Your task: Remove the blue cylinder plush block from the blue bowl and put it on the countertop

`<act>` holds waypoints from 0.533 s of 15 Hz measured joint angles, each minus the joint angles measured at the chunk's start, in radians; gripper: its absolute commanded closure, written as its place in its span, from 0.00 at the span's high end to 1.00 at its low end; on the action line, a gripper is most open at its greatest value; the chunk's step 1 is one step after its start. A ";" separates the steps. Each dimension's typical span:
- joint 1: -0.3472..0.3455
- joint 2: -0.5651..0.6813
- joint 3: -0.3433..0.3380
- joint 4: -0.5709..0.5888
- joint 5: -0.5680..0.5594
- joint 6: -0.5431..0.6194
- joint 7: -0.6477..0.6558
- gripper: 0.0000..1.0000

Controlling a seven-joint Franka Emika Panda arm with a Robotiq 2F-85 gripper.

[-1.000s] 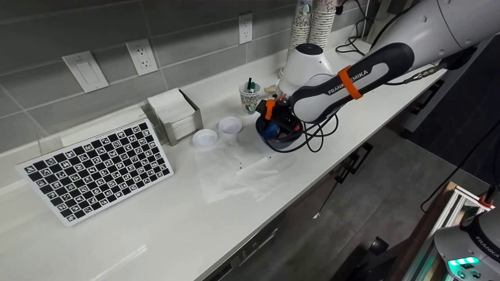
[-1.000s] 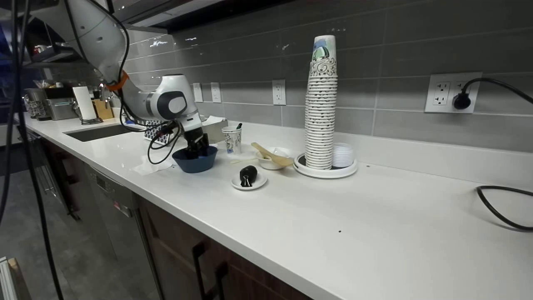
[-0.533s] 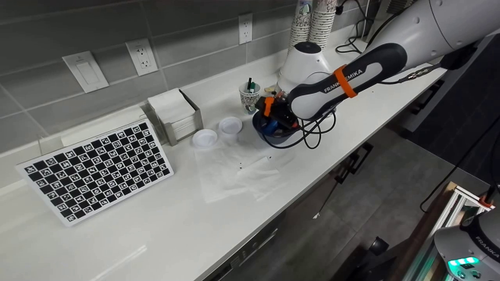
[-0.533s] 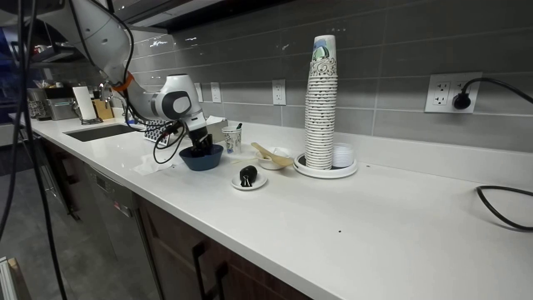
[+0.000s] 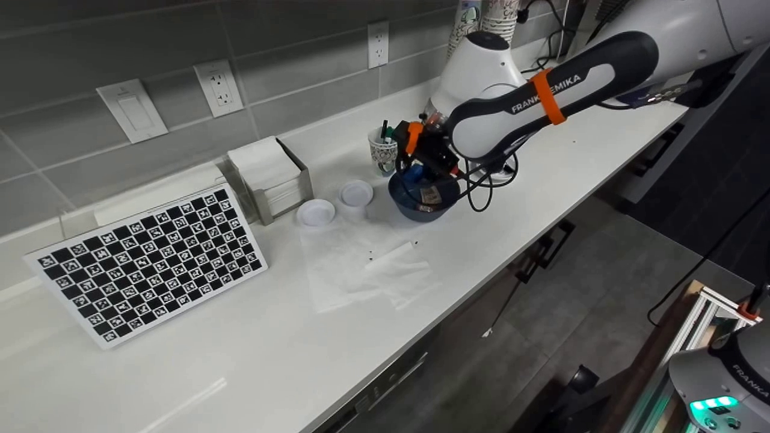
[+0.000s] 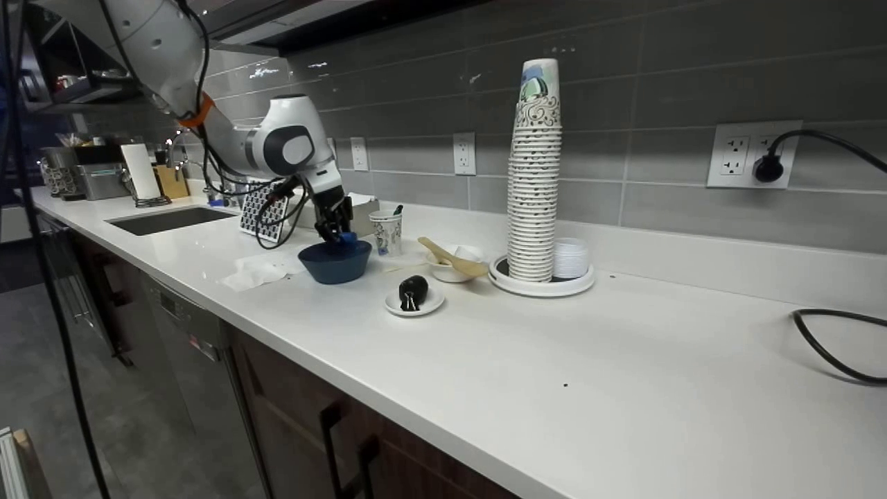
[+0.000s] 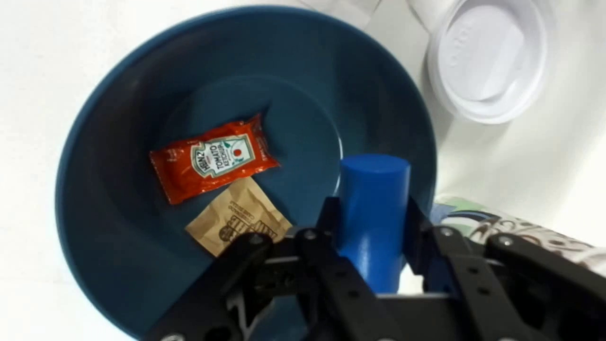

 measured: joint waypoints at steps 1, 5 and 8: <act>-0.010 -0.022 0.007 -0.004 0.011 0.000 -0.015 0.09; -0.048 -0.136 -0.019 -0.053 0.017 0.037 0.001 0.09; -0.089 -0.204 -0.063 -0.093 0.000 0.042 0.020 0.09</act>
